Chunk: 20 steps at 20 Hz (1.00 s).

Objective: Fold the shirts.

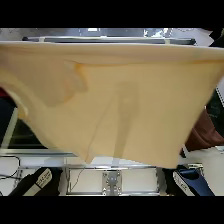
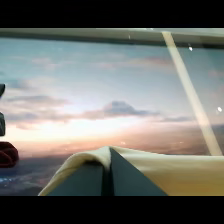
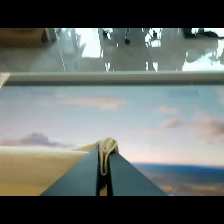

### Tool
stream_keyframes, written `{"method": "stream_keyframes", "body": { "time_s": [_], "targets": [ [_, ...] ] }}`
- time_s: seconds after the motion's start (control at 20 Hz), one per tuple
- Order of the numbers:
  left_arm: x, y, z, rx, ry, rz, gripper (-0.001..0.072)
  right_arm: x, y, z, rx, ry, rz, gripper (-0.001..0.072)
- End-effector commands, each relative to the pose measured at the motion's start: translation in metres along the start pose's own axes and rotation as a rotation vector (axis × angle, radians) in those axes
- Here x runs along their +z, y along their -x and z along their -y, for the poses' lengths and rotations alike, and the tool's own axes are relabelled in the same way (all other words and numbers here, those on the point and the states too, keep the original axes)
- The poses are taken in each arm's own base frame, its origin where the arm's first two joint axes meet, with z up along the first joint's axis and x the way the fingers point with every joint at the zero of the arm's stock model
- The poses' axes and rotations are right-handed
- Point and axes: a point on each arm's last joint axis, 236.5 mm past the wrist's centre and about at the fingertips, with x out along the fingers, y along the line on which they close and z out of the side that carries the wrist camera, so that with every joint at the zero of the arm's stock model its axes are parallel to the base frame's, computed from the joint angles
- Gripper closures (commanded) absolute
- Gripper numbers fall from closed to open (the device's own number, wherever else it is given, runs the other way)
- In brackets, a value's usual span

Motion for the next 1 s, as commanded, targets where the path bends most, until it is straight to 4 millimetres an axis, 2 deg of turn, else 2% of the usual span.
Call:
{"method": "stream_keyframes", "body": {
  "time_s": [0.0,0.1,0.25,0.4,0.5,0.6,0.7,0.75,0.8,0.95],
  "targets": [
    [-0.045,-0.103,-0.034,-0.033,0.067,-0.236,0.0694,-0.084,-0.105,0.01,-0.029,-0.006,-0.309,0.0701],
    [-0.087,-0.161,-0.066,0.004,0.093,-0.38,0.0694,-0.143,-0.171,0.008,-0.014,-0.03,-0.434,0.0701],
    [-0.14,-0.24,-0.104,0.029,0.154,-0.486,0.0694,-0.202,-0.257,0.012,-0.016,-0.053,-0.485,0.0701],
    [-0.191,-0.295,-0.13,0.039,0.207,-0.561,0.0693,-0.231,-0.32,0.005,0.011,-0.136,-0.455,0.0701],
    [-0.213,-0.315,-0.14,0.048,0.226,-0.586,0.0693,-0.24,-0.347,-0.001,0.03,-0.21,-0.429,0.0701],
    [-0.22,-0.318,-0.141,0.046,0.232,-0.6,0.0693,-0.242,-0.357,-0.003,0.035,-0.224,-0.434,0.07],
    [-0.215,-0.31,-0.137,0.04,0.225,-0.603,0.0693,-0.234,-0.352,-0.004,0.042,-0.216,-0.447,0.07],
    [-0.216,-0.303,-0.133,0.027,0.217,-0.627,0.0693,-0.237,-0.346,-0.006,0.045,-0.205,-0.485,0.07],
    [-0.222,-0.295,-0.13,0.023,0.209,-0.667,0.0693,-0.246,-0.338,-0.005,0.04,-0.181,-0.544,0.07],
    [-0.254,-0.277,-0.142,0.076,0.176,-0.8,0.0694,-0.291,-0.316,0.001,0.017,-0.141,-0.722,0.0701]
  ]
}}
